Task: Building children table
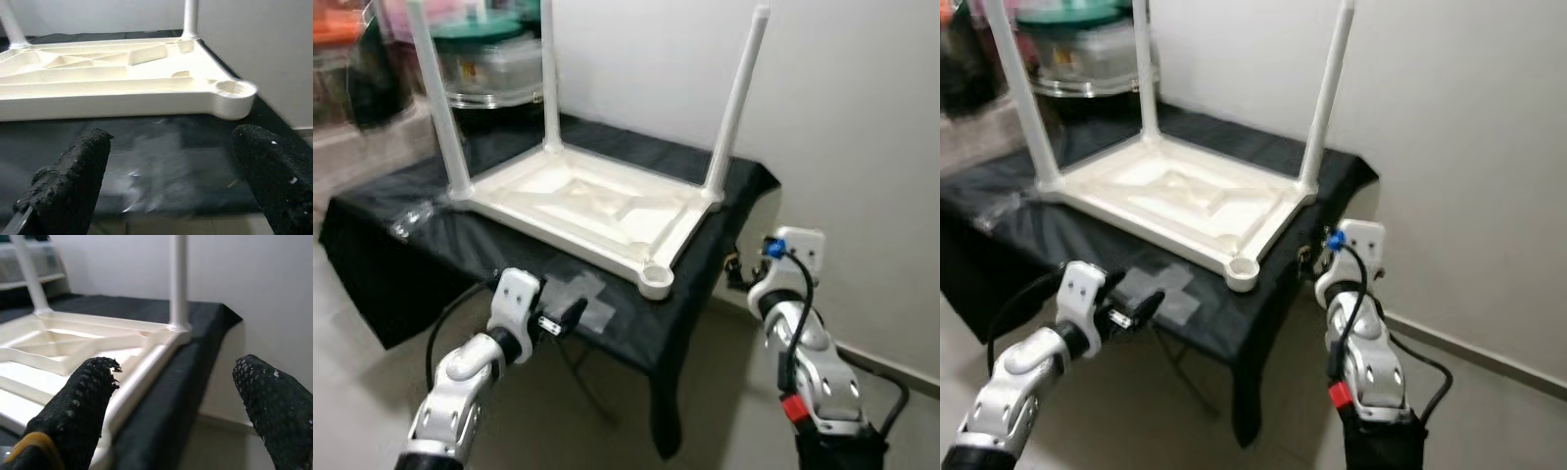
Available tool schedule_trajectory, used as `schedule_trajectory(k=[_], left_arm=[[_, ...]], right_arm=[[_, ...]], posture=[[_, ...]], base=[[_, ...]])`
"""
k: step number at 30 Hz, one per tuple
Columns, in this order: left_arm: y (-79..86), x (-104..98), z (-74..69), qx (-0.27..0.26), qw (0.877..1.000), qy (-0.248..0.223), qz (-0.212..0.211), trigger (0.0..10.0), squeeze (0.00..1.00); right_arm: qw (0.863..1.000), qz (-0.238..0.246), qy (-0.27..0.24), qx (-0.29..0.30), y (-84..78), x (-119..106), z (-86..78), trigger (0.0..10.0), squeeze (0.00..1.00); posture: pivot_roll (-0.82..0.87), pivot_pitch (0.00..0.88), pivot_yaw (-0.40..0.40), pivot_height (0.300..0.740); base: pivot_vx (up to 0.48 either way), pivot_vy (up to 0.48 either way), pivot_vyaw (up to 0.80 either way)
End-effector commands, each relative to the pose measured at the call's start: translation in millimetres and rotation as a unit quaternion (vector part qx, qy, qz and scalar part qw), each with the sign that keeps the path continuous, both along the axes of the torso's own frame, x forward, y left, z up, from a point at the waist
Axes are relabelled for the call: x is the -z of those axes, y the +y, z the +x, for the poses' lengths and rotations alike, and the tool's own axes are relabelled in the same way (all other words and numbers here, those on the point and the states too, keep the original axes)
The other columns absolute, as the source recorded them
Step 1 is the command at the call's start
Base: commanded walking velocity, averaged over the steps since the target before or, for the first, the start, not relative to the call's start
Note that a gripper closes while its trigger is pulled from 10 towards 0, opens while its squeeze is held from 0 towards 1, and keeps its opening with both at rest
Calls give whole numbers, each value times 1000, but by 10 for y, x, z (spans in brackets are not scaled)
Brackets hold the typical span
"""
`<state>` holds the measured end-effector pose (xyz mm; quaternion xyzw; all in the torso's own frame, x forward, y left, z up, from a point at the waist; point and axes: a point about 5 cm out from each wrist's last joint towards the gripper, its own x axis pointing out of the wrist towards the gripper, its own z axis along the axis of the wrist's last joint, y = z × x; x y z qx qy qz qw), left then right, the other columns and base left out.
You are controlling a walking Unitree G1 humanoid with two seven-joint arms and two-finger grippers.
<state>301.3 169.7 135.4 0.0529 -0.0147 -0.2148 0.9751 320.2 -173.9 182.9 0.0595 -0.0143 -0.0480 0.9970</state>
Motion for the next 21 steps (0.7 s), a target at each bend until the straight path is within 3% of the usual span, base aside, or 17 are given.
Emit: schedule_trajectory(k=[1,21], left_arm=[[35,49,-9,-4,1000,13,0,10000,0],[28,48,1,3,1000,17,4,10000,0]], right_arm=[[1000,-2,-9,-10,42,-40,13,10000,0],[1000,-7,-9,-7,60,-4,0,10000,0]], posture=[[73,0,-75,740],[83,0,-65,740]], base=[[0,480,0],[0,480,0]])
